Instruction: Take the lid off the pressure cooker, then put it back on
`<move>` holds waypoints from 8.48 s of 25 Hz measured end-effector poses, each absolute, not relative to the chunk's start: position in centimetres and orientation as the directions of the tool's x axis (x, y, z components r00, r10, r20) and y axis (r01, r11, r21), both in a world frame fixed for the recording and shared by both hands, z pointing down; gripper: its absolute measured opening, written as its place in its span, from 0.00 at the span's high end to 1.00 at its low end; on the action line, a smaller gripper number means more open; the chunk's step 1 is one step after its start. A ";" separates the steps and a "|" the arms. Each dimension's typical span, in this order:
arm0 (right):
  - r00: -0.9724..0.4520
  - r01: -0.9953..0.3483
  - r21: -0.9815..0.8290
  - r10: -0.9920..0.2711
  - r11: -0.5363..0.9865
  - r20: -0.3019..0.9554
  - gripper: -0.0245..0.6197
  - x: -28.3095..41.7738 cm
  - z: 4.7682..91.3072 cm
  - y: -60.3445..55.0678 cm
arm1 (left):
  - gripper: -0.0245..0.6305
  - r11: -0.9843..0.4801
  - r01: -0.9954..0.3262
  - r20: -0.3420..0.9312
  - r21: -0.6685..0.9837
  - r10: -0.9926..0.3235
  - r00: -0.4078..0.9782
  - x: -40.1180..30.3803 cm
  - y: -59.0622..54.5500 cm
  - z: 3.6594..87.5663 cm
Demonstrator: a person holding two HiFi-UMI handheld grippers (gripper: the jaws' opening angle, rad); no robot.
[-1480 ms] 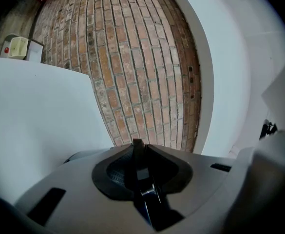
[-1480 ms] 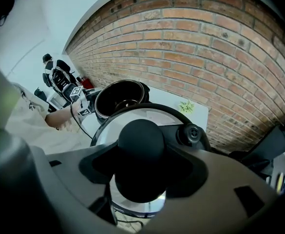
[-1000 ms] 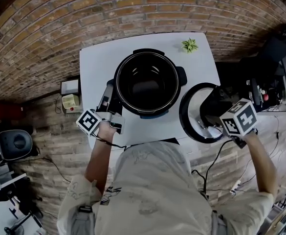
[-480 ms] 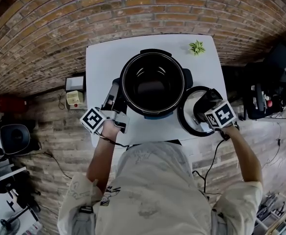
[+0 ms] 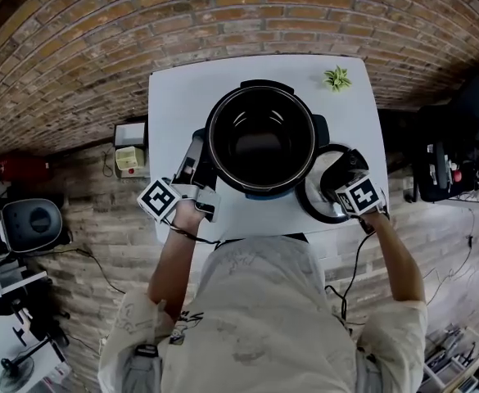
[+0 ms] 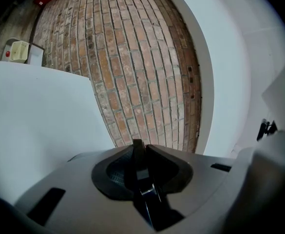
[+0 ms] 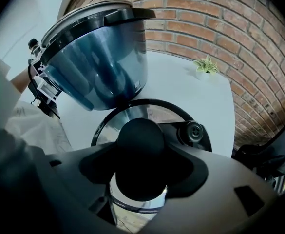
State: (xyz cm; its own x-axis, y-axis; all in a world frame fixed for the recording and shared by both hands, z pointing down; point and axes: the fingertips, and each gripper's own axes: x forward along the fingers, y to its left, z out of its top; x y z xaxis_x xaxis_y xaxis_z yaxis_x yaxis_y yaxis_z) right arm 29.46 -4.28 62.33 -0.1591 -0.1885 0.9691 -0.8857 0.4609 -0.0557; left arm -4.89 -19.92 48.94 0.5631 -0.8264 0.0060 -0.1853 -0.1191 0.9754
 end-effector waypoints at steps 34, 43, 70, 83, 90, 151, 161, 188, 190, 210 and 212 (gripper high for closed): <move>-0.330 -0.942 -0.165 -0.717 0.292 0.614 0.32 27.9 47.4 -12.1 | 0.67 -0.259 -0.689 0.149 0.678 -0.868 0.473 -8.7 -19.7 45.7; -0.341 -0.939 -0.176 -0.855 0.294 0.392 0.32 25.9 41.2 -14.8 | 0.67 -0.291 -0.872 0.112 0.393 -0.926 0.359 -10.4 -18.8 41.6; -0.245 -0.963 -0.174 -0.938 0.206 0.245 0.33 26.6 42.1 -14.7 | 0.67 -0.253 -0.965 0.062 -0.065 -0.966 0.249 -9.7 -17.6 40.4; -0.272 -0.958 -0.048 -0.848 0.282 0.454 0.34 27.6 45.1 -13.2 | 0.67 -0.324 -0.791 0.145 0.518 -0.879 0.455 -8.0 -18.6 44.7; -0.308 -0.885 0.033 -0.635 0.465 0.708 0.34 27.5 50.6 -9.9 | 0.67 -0.240 -0.627 0.150 0.741 -0.851 0.504 -6.9 -19.0 47.3; -0.116 -0.860 0.079 -0.342 0.504 0.932 0.51 34.3 44.3 -7.9 | 0.83 -0.095 -0.152 0.009 0.984 -0.822 0.570 -4.3 -19.5 49.0; -0.244 -0.762 0.094 -0.418 0.641 0.875 0.51 27.9 34.5 -12.2 | 0.83 -0.118 -0.155 -0.008 0.981 -0.821 0.570 -4.3 -19.5 48.9; -0.291 -0.506 -0.110 -0.049 0.855 0.955 0.51 7.8 42.9 -18.2 | 0.83 -0.102 -0.176 0.016 0.979 -0.825 0.565 -4.5 -19.3 49.2; -0.280 -0.492 -0.104 -0.044 0.864 0.959 0.50 7.8 43.1 -18.1 | 0.83 -0.104 -0.173 0.013 0.979 -0.824 0.566 -4.4 -19.4 49.1; -0.242 -0.333 -0.095 0.012 0.938 0.970 0.50 7.7 43.4 -17.6 | 0.83 -0.119 -0.134 -0.019 0.984 -0.812 0.583 -4.2 -19.5 49.0; -0.219 -0.225 -0.093 0.043 0.970 0.975 0.50 7.7 43.5 -17.1 | 0.83 -0.128 -0.116 -0.036 0.985 -0.810 0.585 -4.1 -19.6 48.8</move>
